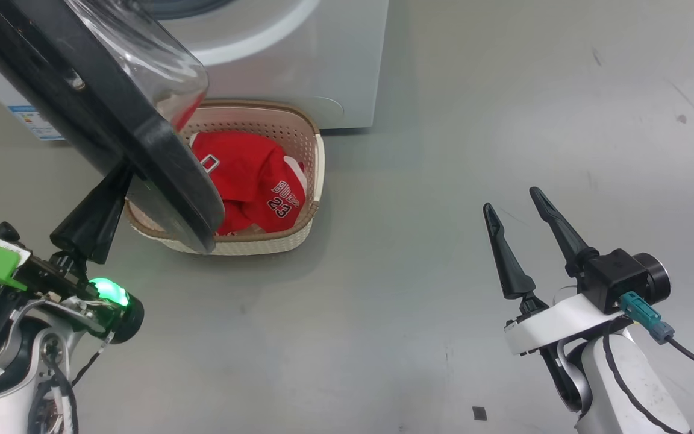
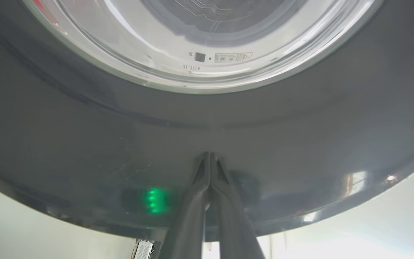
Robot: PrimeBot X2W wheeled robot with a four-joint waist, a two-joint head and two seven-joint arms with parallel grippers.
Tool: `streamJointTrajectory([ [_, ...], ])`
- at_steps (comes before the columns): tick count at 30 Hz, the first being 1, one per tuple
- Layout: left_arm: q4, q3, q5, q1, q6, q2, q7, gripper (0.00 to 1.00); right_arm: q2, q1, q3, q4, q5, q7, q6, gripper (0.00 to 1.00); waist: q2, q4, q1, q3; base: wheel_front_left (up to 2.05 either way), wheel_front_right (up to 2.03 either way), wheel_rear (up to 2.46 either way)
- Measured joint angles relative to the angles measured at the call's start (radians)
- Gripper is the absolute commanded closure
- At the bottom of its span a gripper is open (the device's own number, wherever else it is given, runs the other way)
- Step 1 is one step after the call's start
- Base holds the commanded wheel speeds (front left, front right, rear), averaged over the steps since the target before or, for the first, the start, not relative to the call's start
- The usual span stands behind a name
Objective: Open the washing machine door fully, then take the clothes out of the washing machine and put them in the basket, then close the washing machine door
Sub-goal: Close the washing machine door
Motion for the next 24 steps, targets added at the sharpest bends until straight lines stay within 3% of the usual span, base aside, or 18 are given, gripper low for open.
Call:
streamJointTrajectory([
  [24,0.089,0.047,-0.061,-0.156,0.007,0.023,-0.221,1.00,0.011,-0.016,0.003,-0.012,0.040,0.000,-0.010,0.00,0.0000,-0.230,0.0000,0.059,0.00,0.00,0.00],
])
